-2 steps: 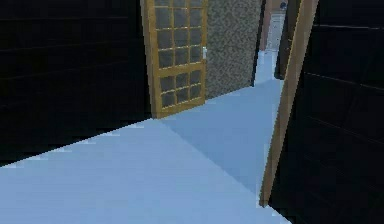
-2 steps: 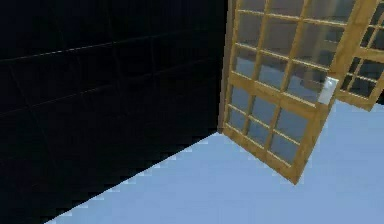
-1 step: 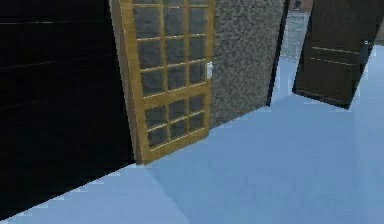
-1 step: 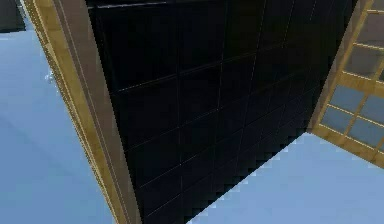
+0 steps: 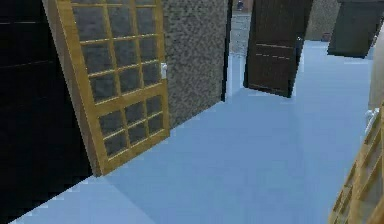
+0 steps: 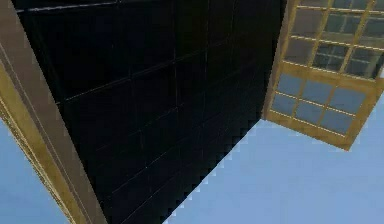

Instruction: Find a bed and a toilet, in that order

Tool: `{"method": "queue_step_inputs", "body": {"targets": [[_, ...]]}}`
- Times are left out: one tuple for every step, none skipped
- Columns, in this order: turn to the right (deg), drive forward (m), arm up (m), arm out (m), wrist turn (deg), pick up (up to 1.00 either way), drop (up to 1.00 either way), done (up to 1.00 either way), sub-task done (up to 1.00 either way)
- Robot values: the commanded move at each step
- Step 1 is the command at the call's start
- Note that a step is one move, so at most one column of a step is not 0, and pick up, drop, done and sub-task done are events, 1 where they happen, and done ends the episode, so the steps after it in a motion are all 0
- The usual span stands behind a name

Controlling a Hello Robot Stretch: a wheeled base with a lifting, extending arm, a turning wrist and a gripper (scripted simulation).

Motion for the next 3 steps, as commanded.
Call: {"method": "queue_step_inputs", "body": {"targets": [[0.0,0.15,0.0,0.0,0.0,0.0,0.0,0.0,0.0],[-3.0,0.0,0.0,0.0,0.0,0.0,0.0,0.0,0.0],[0.0,0.35,0.0,0.0,0.0,0.0,0.0,0.0,0.0]]}}
